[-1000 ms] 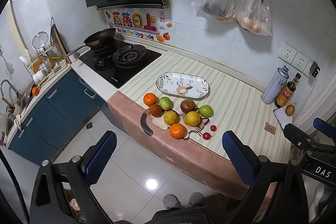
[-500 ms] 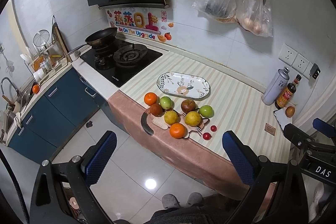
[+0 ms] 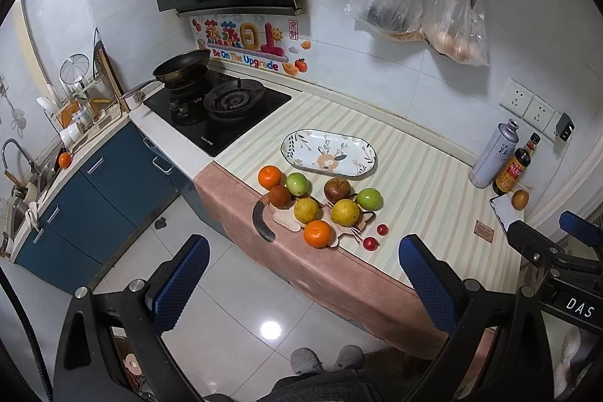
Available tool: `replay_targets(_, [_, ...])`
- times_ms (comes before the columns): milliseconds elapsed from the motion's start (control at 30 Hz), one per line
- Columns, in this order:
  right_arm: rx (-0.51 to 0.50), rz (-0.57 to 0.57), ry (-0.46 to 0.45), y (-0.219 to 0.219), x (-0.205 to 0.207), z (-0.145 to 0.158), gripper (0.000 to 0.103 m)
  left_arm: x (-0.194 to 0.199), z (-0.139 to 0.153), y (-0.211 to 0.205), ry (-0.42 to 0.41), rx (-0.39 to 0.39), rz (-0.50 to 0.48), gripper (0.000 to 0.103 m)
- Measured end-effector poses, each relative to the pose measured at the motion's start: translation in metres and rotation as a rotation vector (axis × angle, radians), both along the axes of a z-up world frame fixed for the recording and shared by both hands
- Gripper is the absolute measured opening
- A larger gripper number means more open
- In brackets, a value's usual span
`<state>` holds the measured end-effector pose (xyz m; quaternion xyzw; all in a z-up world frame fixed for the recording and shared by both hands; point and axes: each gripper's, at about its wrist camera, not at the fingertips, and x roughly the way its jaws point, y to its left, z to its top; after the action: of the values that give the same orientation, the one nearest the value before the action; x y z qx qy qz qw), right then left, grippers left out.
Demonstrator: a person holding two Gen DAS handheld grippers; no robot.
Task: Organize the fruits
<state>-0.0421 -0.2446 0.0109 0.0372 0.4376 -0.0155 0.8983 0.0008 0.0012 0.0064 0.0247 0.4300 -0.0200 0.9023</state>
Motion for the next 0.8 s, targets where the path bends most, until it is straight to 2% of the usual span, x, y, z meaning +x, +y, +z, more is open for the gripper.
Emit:
replay_targets(300, [0.024, -0.017, -0.004, 0.0, 0.001, -0.003, 0.103, 0.0, 0.0, 0.0, -0.001, 0.0, -0.003, 0.103])
replay_targets(367, [0.064, -0.03, -0.017, -0.003, 0.003, -0.005, 0.103, 0.002, 0.0, 0.0, -0.003, -0.001, 0.0, 0.103])
replay_targets(500, [0.131, -0.044, -0.038, -0.006, 0.016, -0.017, 0.103, 0.02, -0.003, 0.013, -0.058, 0.015, 0.039, 0.103])
replay_targets(700, [0.236, -0.062, 0.065, 0.001, 0.056, -0.071, 0.103, 0.069, -0.033, 0.044, -0.065, 0.077, 0.102, 0.103])
replay_targets(800, [0.275, -0.072, 0.116, 0.006, 0.075, -0.103, 0.103, 0.095, -0.055, 0.061, -0.017, 0.089, 0.12, 0.103])
